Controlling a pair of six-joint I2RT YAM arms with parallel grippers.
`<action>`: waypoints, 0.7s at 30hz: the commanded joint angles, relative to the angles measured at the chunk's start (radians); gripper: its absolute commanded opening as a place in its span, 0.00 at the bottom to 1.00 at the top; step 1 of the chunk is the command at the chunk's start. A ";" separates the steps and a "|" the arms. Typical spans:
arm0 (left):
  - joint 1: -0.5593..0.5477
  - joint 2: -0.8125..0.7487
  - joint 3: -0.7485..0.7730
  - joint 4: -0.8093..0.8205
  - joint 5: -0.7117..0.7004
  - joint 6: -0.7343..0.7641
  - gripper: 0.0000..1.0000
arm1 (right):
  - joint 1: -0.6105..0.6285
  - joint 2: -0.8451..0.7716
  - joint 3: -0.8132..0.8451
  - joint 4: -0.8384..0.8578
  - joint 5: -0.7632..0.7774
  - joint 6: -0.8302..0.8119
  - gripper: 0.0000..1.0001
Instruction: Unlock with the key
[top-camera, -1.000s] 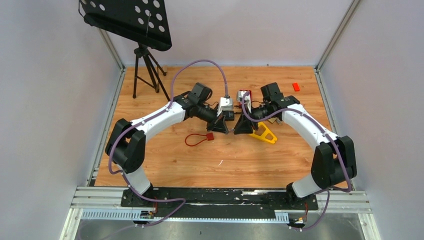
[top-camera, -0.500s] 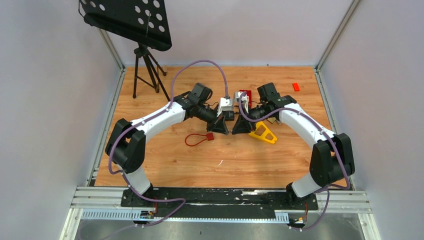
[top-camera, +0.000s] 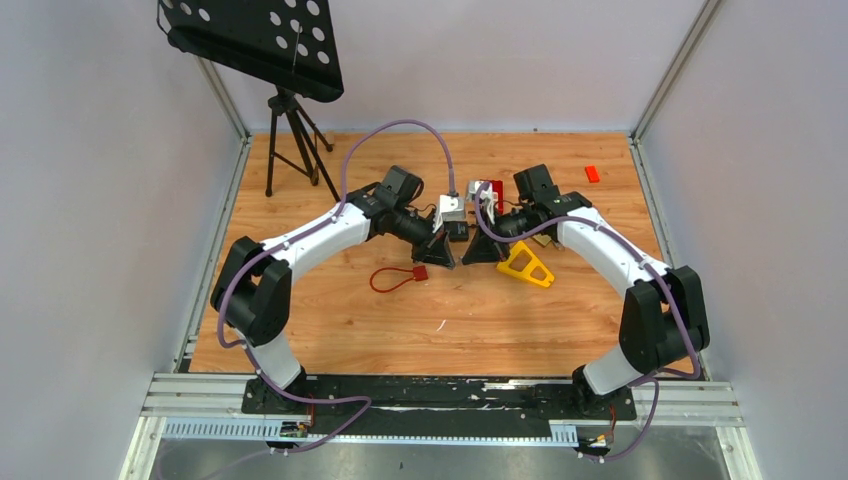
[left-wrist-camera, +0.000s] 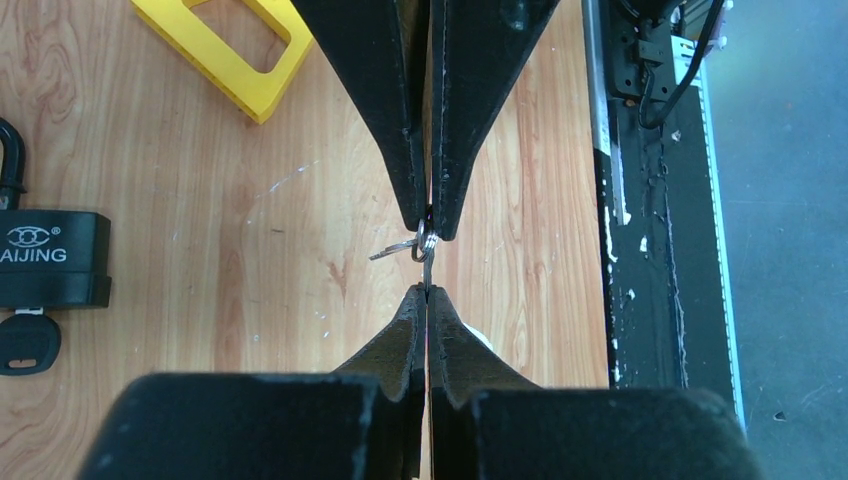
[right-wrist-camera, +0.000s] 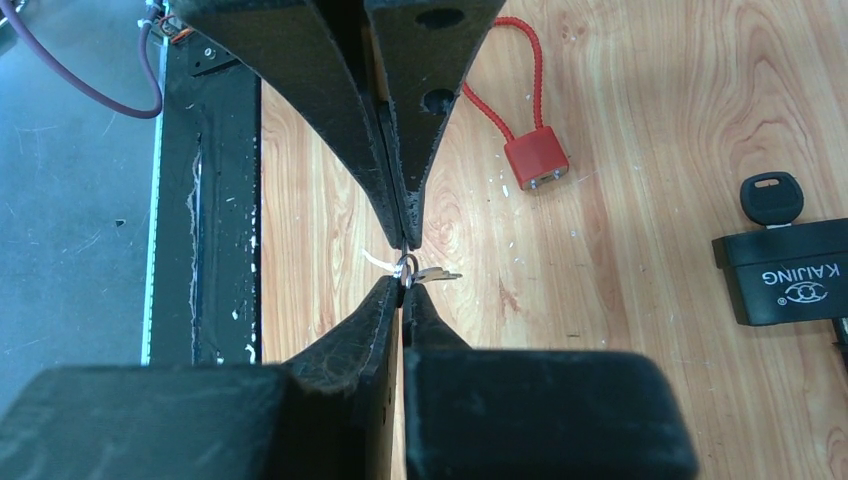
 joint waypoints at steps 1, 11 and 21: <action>0.002 0.008 0.051 0.012 0.039 0.008 0.01 | 0.009 -0.027 -0.016 0.081 0.023 0.011 0.00; 0.028 -0.009 0.040 0.046 0.050 -0.022 0.20 | 0.003 -0.051 -0.043 0.104 0.001 0.010 0.00; 0.105 -0.092 -0.028 0.154 -0.070 -0.065 0.46 | -0.060 -0.110 -0.065 0.129 0.008 0.022 0.00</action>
